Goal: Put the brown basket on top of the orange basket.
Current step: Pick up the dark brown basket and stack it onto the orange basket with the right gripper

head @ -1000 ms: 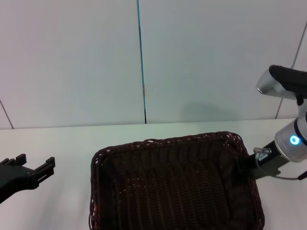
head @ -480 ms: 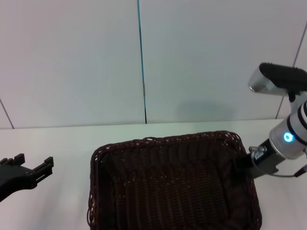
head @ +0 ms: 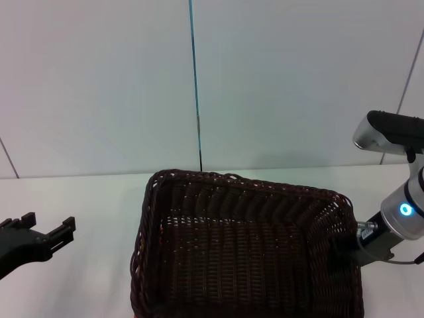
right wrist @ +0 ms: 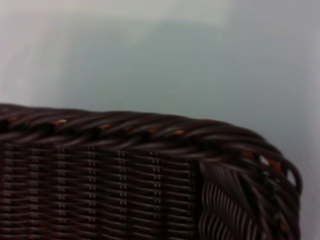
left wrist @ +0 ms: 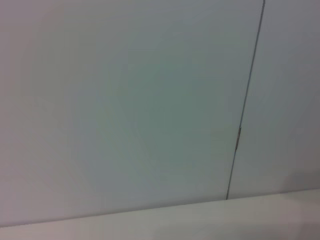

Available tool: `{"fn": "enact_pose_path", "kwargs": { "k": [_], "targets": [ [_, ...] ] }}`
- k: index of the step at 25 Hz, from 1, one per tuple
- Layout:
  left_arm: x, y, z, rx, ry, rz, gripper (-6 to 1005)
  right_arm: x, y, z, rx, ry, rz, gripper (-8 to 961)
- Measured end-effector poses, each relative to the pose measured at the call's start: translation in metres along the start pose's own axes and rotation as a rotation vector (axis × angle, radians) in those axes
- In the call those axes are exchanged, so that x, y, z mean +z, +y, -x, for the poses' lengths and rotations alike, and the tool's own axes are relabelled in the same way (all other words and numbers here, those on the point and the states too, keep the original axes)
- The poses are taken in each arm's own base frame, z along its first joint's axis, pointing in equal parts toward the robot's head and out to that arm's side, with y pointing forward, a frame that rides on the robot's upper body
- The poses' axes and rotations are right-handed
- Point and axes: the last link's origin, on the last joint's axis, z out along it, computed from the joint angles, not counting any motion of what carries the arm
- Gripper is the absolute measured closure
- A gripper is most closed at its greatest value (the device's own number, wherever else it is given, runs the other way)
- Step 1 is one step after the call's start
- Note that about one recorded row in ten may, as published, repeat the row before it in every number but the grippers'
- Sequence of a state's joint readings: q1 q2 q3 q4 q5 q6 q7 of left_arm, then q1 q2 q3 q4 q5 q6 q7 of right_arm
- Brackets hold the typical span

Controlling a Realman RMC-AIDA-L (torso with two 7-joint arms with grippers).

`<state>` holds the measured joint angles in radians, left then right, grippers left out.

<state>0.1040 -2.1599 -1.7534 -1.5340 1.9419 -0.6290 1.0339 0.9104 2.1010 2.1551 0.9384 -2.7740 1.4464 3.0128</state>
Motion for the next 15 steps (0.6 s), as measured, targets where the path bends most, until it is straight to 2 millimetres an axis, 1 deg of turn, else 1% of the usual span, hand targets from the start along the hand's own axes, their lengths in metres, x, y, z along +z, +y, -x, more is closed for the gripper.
{"fn": "enact_pose_path", "kwargs": {
  "k": [8, 15],
  "targets": [
    [0.000, 0.000, 0.000, 0.001, 0.001, 0.000, 238, -0.007, -0.007, -0.005, -0.034, 0.020, 0.002, 835],
    [0.000, -0.002, -0.003, 0.002, 0.007, -0.005, 238, -0.025, -0.019, -0.015, -0.077, 0.067, -0.008, 836]
  ]
}}
